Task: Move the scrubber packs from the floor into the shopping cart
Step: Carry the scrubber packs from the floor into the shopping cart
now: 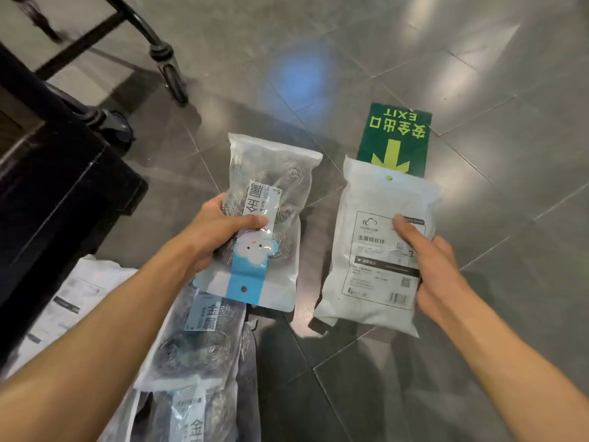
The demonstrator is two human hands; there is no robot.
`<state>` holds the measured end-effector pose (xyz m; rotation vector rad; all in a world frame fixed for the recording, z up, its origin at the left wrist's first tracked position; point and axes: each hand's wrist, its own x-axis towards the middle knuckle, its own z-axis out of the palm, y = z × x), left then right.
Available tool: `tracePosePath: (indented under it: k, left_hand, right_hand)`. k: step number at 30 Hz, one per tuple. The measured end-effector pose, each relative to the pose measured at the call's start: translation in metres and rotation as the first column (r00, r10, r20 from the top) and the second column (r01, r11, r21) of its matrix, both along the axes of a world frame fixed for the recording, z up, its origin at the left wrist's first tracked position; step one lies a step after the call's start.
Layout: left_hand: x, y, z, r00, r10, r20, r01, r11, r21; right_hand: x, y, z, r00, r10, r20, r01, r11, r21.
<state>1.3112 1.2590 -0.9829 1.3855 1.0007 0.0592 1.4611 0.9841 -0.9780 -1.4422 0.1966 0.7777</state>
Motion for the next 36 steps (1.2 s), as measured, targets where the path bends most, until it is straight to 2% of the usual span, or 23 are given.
tracePosePath:
  k: [5,12,16,20,25,31,36]
  left_hand:
    - [-0.021,-0.021,0.177,0.996,0.0,0.084,-0.003,0.999,0.033]
    - [-0.041,-0.059,0.517,0.976,0.012,0.216,-0.024,0.998,0.055]
    - [-0.06,-0.087,0.704,0.953,0.057,0.297,-0.06,0.998,0.001]
    - [-0.082,-0.101,0.839,0.921,0.039,0.388,-0.093,0.988,0.121]
    - [-0.102,-0.114,0.929,0.854,0.028,0.52,-0.149,0.97,0.193]
    - [-0.105,-0.127,0.965,0.825,-0.035,0.563,-0.081,0.98,0.18]
    - [-0.083,-0.145,0.984,0.793,-0.107,0.6,0.019,0.988,0.152]
  right_hand:
    - [-0.012,-0.008,0.183,0.997,-0.042,0.071,0.039,0.998,0.052]
    - [-0.022,-0.017,0.516,0.991,0.035,0.133,-0.049,0.993,0.104]
    - [-0.038,-0.033,0.703,0.979,-0.034,0.199,0.001,0.987,0.163]
    - [-0.062,-0.054,0.844,0.968,-0.069,0.242,0.005,0.968,0.252]
    - [-0.096,-0.068,0.935,0.93,-0.091,0.355,-0.013,0.96,0.28]
    - [-0.122,-0.08,0.974,0.871,-0.109,0.48,-0.019,0.967,0.254]
    - [-0.128,-0.112,0.992,0.826,-0.196,0.528,0.077,0.968,0.24]
